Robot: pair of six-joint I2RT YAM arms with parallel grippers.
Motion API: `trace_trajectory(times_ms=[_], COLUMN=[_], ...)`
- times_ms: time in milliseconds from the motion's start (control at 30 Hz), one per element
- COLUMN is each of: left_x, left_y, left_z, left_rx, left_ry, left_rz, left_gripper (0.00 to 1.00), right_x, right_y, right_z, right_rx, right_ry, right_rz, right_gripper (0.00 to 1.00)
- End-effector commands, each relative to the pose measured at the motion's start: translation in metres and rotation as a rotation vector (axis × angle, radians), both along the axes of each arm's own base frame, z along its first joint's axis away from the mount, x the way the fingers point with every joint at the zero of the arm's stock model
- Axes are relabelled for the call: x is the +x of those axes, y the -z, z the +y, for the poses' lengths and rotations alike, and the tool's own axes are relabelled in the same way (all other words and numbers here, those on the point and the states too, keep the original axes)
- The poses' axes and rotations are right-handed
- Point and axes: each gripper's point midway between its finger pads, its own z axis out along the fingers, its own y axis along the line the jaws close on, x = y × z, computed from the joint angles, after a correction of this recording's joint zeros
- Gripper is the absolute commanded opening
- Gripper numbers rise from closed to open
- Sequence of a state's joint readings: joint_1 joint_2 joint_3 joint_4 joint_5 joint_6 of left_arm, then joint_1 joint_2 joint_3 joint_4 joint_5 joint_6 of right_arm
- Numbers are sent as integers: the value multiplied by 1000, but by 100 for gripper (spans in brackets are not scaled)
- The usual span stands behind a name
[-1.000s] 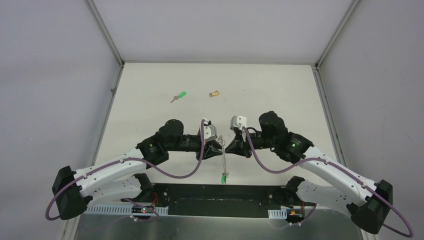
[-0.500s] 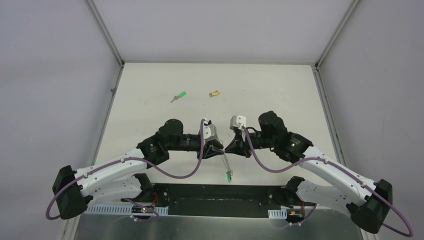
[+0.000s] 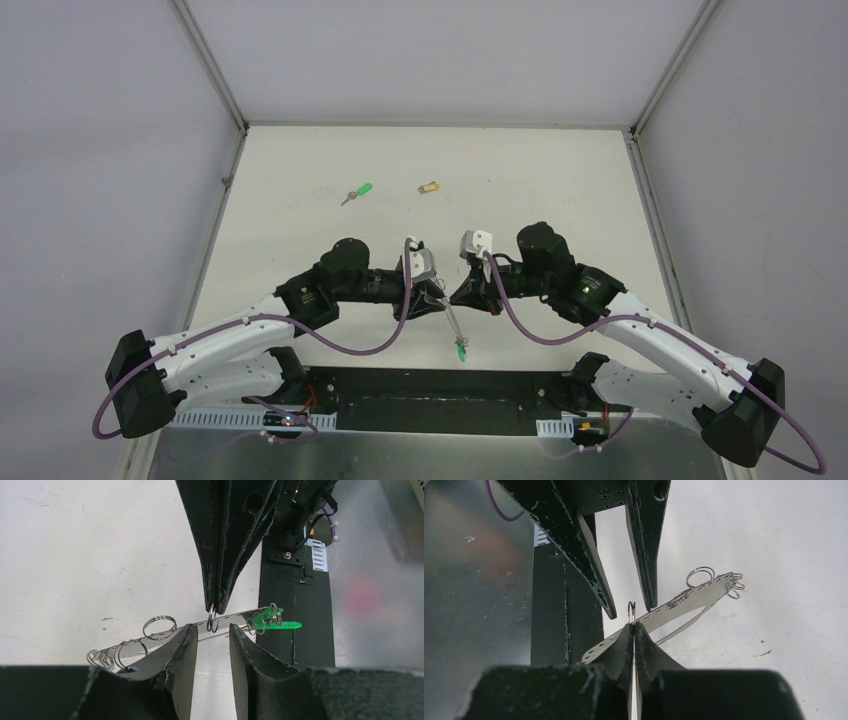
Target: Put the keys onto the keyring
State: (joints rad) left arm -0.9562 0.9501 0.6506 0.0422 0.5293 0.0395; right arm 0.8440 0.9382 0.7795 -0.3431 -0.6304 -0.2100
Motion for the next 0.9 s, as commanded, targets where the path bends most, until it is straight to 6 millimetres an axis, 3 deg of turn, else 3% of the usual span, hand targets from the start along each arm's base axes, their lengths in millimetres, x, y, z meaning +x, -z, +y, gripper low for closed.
trace_trajectory(times_ms=[0, 467, 633, 767, 867], left_x=[4, 2, 0, -1, -1], left_y=[-21, -30, -29, -27, -25], left_z=[-1, -8, -10, -9, -7], left_rx=[-36, -87, -87, -83, -74], left_ry=[-27, -3, 11, 17, 21], left_rz=[-26, -21, -22, -29, -38], left_gripper=[30, 26, 13, 10, 0], right_x=[5, 6, 6, 7, 7], right_y=[-31, -30, -29, -30, -29], right_z=[8, 9, 9, 8, 8], right_rx=[76, 73, 71, 72, 70], right_ry=[2, 1, 1, 2, 3], right_rz=[-50, -51, -51, -56, -54], right_gripper=[0, 0, 0, 0, 0])
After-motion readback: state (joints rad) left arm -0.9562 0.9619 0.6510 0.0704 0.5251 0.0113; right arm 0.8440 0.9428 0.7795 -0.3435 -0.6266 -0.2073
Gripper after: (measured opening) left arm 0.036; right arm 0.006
